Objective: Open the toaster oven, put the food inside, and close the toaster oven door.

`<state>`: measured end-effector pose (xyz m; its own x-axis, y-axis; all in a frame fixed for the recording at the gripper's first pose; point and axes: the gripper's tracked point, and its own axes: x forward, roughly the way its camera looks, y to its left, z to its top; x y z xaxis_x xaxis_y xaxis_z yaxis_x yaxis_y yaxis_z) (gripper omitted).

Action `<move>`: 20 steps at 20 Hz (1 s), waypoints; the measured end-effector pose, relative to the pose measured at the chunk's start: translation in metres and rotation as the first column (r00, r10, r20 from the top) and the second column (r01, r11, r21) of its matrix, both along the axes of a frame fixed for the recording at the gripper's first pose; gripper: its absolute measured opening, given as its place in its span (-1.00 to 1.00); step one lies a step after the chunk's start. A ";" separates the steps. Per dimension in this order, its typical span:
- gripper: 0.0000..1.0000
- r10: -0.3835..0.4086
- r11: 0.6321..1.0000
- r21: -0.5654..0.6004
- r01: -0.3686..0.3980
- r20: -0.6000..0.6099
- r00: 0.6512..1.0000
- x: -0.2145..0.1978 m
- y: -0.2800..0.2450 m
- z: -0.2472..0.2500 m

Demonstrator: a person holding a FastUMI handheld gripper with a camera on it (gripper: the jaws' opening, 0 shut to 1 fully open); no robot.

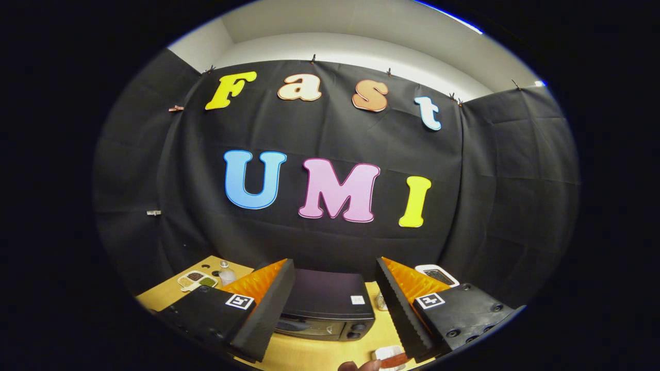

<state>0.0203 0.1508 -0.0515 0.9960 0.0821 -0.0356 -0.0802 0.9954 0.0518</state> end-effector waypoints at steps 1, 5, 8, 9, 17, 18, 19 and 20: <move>0.94 0.010 1.000 0.021 -0.010 -0.004 1.000 0.004 0.010 -0.003; 0.95 0.038 0.998 0.059 -0.035 -0.052 0.998 0.028 0.046 -0.036; 0.95 0.049 0.997 0.057 -0.043 -0.106 0.993 0.044 0.069 -0.075; 0.95 0.051 0.998 0.054 -0.044 -0.131 0.990 0.046 0.076 -0.090; 0.95 0.032 0.999 0.044 -0.019 -0.305 0.952 0.056 0.098 -0.184; 0.95 0.031 0.999 0.038 -0.020 -0.318 0.948 0.058 0.100 -0.191; 0.95 0.026 0.999 0.031 -0.016 -0.329 0.944 0.060 0.100 -0.196; 0.95 0.021 0.999 0.032 -0.011 -0.343 0.939 0.061 0.100 -0.202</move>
